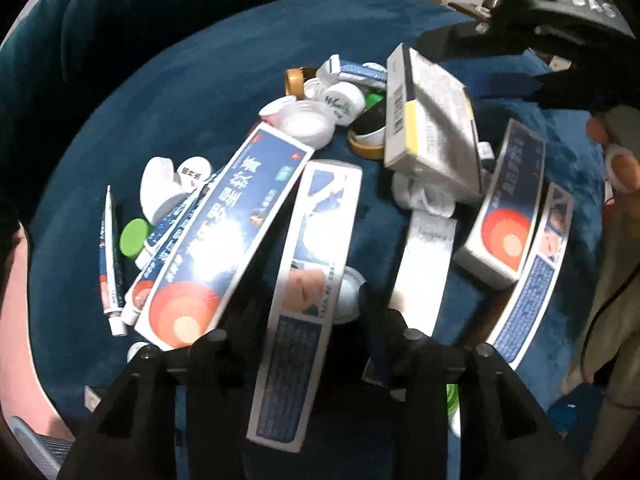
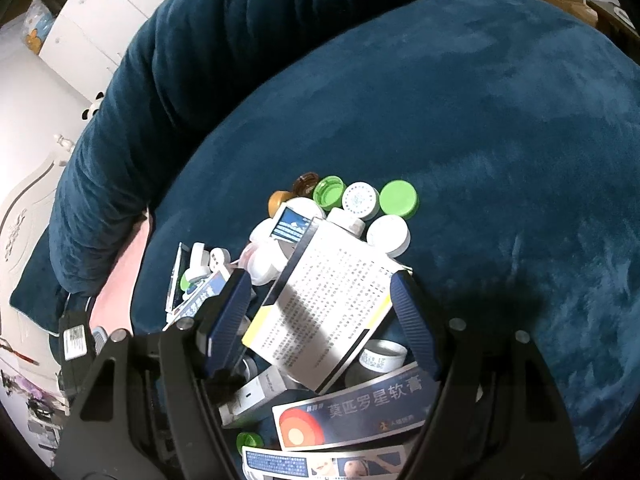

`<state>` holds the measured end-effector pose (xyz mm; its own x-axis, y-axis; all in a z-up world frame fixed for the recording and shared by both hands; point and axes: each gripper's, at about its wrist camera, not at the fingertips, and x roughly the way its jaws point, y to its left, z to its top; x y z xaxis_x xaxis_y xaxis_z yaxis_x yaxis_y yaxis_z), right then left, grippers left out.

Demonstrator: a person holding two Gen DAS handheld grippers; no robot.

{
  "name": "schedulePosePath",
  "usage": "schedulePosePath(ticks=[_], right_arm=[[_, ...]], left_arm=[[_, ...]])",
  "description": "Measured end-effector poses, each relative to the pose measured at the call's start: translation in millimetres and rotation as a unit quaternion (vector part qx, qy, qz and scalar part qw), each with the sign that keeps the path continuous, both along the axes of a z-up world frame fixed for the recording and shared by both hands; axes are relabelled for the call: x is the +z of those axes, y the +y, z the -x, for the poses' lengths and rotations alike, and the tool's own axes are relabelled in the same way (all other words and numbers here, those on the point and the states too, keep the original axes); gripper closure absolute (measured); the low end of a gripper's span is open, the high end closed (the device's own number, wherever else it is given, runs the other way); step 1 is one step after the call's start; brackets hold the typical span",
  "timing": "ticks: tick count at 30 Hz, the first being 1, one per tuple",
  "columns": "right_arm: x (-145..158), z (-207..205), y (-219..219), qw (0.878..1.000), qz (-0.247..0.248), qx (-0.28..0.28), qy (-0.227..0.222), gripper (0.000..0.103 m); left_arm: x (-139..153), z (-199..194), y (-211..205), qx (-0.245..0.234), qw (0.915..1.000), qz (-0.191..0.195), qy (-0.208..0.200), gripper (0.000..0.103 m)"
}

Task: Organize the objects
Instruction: 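Grasp a long white-blue ointment box with left tool while right tool holds its box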

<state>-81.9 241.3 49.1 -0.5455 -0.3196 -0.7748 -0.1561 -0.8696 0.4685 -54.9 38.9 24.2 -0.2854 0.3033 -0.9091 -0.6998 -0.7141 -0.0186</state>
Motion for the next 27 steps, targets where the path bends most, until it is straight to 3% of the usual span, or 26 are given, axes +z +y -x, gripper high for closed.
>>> schedulePosePath(ticks=[5,9,14,16,18,19,27], right_arm=[[-2,3,-5,1.000,-0.015,-0.010,-0.007,0.026],[-5,4,-5,0.999,-0.012,-0.032,-0.012,0.009],[-17,8,-12,0.997,-0.017,-0.057,-0.040,0.009],[-24,12,-18,0.997,-0.025,-0.056,-0.051,0.009],[-30,13,-23,0.996,-0.026,-0.053,-0.062,0.010],[-31,14,-26,0.996,-0.027,-0.050,-0.064,0.022],[-5,8,-27,0.998,-0.040,-0.029,-0.027,0.026]], left_arm=[[11,0,-6,0.023,0.9987,-0.044,-0.007,0.058],[15,2,-7,0.040,0.9978,-0.052,0.001,0.058],[9,2,-2,0.048,0.9973,-0.056,-0.004,0.058],[8,3,-1,0.051,0.9970,-0.058,-0.005,0.063],[9,3,-1,0.059,0.9960,-0.067,-0.002,0.076],[11,3,-2,0.064,0.9955,-0.070,-0.001,0.077],[34,-7,-16,0.093,0.9910,-0.095,0.017,0.077]])
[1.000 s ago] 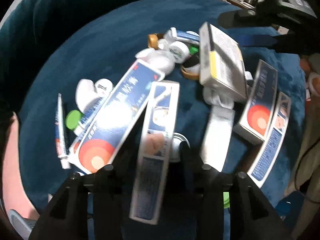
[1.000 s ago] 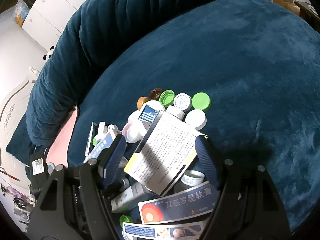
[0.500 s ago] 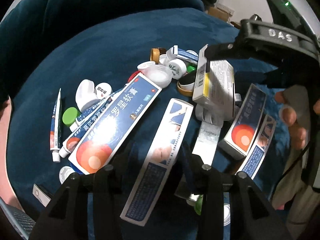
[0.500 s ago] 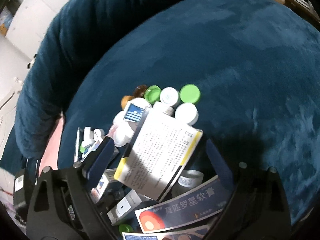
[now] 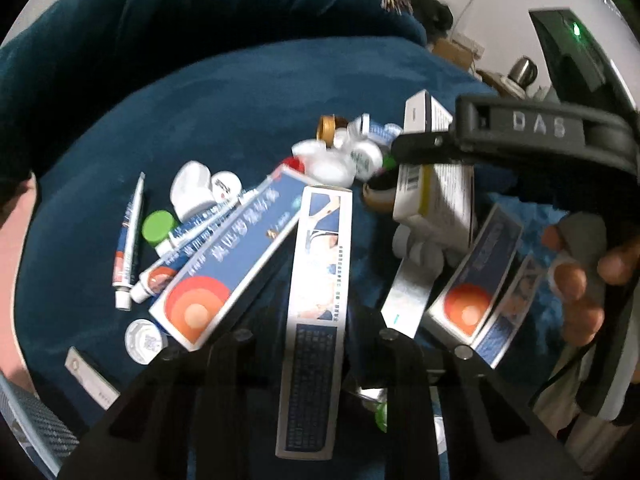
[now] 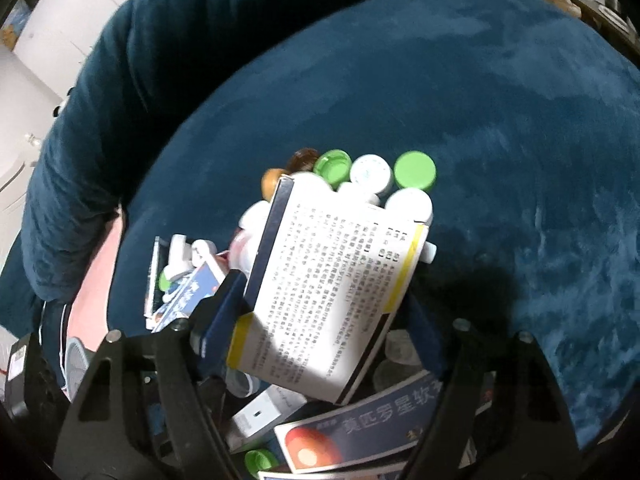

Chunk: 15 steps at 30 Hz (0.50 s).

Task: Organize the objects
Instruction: 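Grasp a long white-blue ointment box with left tool while right tool holds its box, then carry both boxes over the basket and open both tools to drop them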

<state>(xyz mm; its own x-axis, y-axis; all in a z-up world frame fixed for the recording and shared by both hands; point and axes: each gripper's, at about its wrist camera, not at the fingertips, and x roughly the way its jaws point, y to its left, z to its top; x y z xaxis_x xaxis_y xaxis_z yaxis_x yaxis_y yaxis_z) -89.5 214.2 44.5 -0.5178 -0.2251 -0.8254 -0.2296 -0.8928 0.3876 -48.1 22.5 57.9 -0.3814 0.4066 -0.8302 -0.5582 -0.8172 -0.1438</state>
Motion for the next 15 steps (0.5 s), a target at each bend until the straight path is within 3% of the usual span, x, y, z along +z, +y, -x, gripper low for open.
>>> schedulePosePath(ticks=[10,15], right_arm=[[42,-19,-24,0.998,0.017,0.051,0.044,0.026],[60,-26,-65,0.992,0.034,0.101,0.061,0.026]], left_arm=[[51,-14,-49,0.082,0.9956,-0.023,0.038,0.077],[78,-36,-114,0.168,0.9828,-0.051,0.056,0.077]])
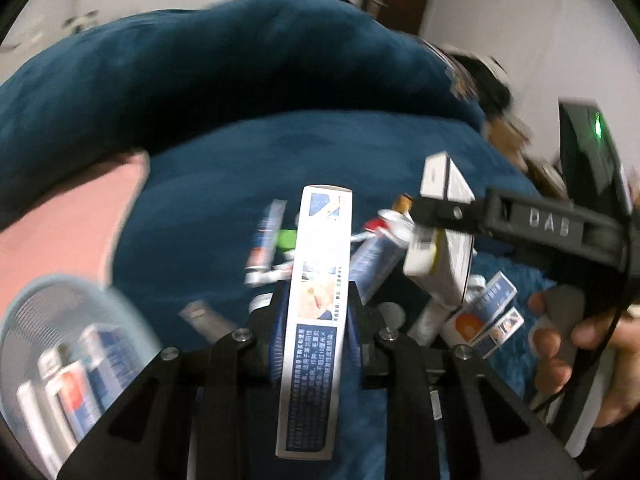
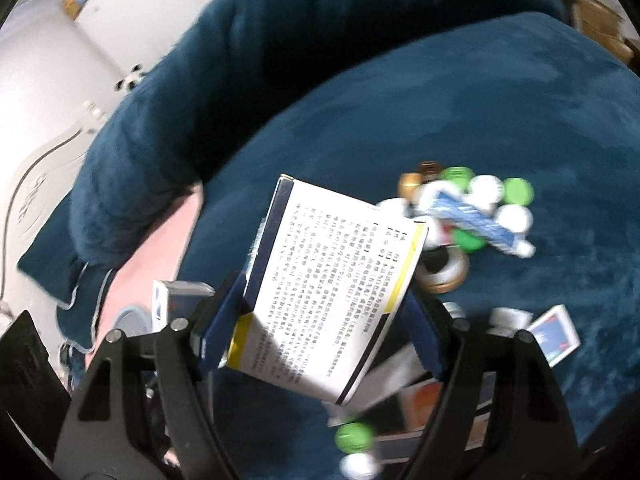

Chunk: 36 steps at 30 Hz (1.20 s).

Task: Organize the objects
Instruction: 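Carry both boxes over the basket and open both tools to drop them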

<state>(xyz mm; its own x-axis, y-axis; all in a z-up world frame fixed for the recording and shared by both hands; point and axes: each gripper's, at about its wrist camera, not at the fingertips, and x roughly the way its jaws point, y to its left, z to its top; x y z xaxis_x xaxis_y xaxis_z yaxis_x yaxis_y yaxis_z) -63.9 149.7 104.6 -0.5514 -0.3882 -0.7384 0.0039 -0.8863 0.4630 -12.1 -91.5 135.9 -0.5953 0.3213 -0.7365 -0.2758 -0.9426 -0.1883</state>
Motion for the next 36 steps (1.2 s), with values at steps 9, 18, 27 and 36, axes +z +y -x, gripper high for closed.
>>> schedulePosePath(ticks=[9,18,27,36], right_arm=[[11,-18,-118,0.987,0.032,0.156,0.020,0.026],[5,-51,-210,0.949,0.065,0.308,0.025,0.024],[-9,-42,-192,0.962,0.031,0.272,0.007,0.012],[-10,-41,-176,0.969,-0.036,0.245,0.021,0.000]], left_arm=[[-3,-45,-148,0.210,0.9773,-0.020,-0.014,0.077],[-29,-66,-178,0.259,0.9649,-0.022,-0.039,0.070],[-31,-74,-180,0.306,0.9507,0.038,-0.033,0.001],[-26,-69,-162,0.291,0.9539,0.063,-0.036,0.001]])
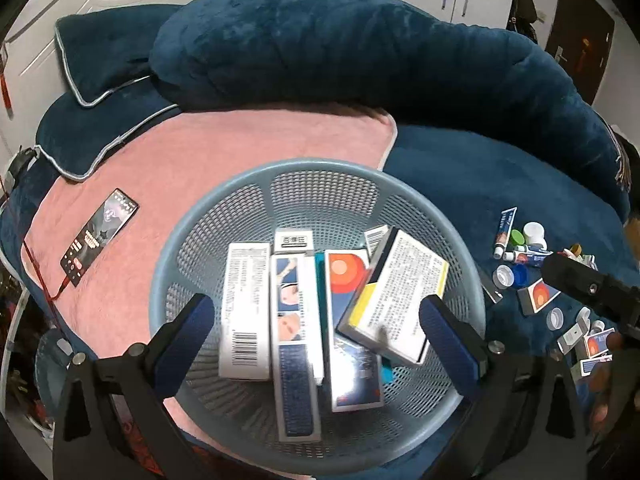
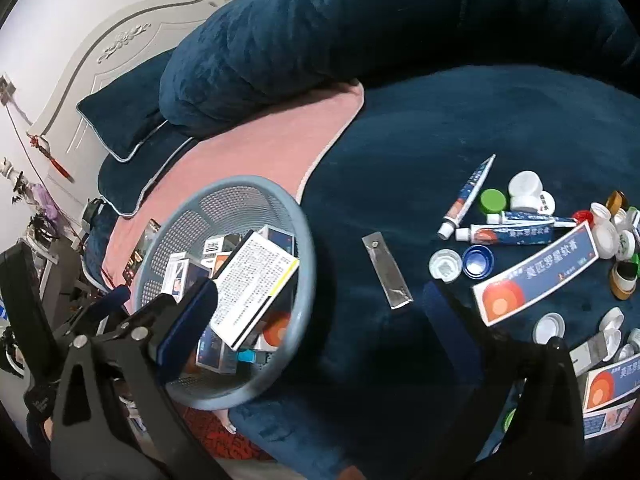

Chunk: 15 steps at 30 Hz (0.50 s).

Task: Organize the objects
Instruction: 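Carry both boxes over the basket and open both tools to drop them, then grasp the blue-orange mupirocin ointment box with left tool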

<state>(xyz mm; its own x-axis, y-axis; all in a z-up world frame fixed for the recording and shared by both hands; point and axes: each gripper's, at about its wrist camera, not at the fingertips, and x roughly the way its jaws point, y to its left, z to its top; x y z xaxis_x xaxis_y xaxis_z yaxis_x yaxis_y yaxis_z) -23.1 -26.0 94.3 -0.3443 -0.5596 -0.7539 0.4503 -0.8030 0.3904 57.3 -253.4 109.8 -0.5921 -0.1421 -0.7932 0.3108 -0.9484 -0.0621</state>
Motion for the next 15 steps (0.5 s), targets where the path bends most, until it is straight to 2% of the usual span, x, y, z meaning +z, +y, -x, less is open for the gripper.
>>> schedulePosePath(ticks=[15], right_arm=[[1,10,50,0.999,-0.005,-0.052,-0.006,0.000]], left_arm=[[10,23,50,-0.051,0.9984,0.024,-0.008,0.000]])
